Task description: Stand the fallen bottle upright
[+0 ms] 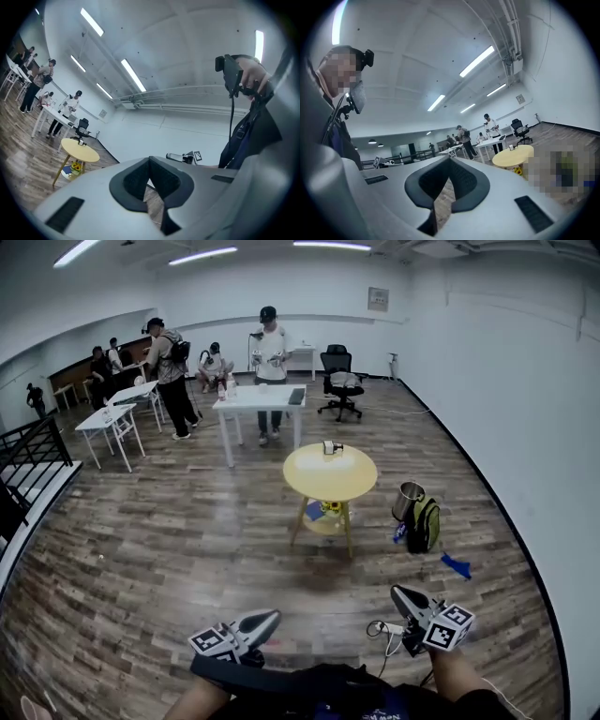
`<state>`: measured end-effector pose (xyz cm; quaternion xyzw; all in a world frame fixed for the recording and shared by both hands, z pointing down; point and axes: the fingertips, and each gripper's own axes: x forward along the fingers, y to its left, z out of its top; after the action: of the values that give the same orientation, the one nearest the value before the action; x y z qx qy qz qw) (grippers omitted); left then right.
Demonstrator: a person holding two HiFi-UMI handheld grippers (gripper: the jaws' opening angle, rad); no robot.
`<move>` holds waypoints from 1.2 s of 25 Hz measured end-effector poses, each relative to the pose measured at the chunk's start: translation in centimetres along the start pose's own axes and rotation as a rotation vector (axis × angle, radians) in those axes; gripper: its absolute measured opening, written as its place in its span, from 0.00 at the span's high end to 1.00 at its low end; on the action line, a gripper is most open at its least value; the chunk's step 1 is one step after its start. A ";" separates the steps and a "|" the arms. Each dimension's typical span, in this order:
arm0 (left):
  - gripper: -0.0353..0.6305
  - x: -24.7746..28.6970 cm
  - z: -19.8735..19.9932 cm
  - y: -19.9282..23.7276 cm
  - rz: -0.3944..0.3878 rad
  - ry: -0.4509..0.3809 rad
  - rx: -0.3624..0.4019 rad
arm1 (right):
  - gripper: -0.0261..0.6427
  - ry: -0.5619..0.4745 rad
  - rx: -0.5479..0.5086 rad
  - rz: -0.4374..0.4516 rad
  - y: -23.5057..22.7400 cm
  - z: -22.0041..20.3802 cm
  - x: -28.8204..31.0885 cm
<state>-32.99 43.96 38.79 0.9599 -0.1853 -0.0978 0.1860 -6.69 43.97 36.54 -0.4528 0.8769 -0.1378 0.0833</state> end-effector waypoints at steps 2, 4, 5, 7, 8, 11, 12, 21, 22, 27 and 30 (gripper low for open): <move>0.94 0.4 1.8 3.3 -0.026 0.013 0.022 | 0.97 -0.014 -0.001 -0.011 -0.6 0.5 3.8; 0.94 0.7 3.4 6.3 -0.040 0.023 0.046 | 0.97 -0.021 -0.005 -0.013 -1.1 0.7 7.3; 0.94 0.9 4.1 7.6 -0.048 0.027 0.055 | 0.97 -0.023 -0.005 -0.013 -1.4 0.8 8.9; 0.94 1.4 5.2 10.0 -0.060 0.030 0.057 | 0.97 -0.020 0.000 -0.012 -2.1 0.7 11.7; 0.94 1.8 5.6 11.1 -0.064 0.027 0.049 | 0.97 -0.016 0.002 -0.011 -2.6 0.7 12.8; 0.94 3.3 6.5 13.6 -0.067 0.018 0.024 | 0.97 -0.003 0.002 -0.003 -4.5 0.9 15.2; 0.94 4.1 6.6 14.3 -0.067 0.019 0.025 | 0.97 -0.002 0.004 0.001 -5.3 1.1 15.9; 0.94 14.3 7.4 21.2 0.031 0.001 0.048 | 0.97 0.004 0.021 0.071 -17.5 4.2 20.9; 0.94 15.9 7.6 21.8 0.045 -0.007 0.046 | 0.97 0.010 0.019 0.080 -19.2 4.8 21.2; 0.94 25.0 7.8 24.4 0.107 -0.011 0.062 | 0.97 0.033 -0.007 0.118 -27.7 8.6 22.1; 0.94 30.0 8.1 26.1 0.140 -0.004 0.063 | 0.97 0.043 -0.011 0.124 -32.2 10.6 22.7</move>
<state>-16.07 7.12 38.10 0.9498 -0.2554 -0.0808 0.1614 7.97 5.91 36.23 -0.3949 0.9057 -0.1374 0.0704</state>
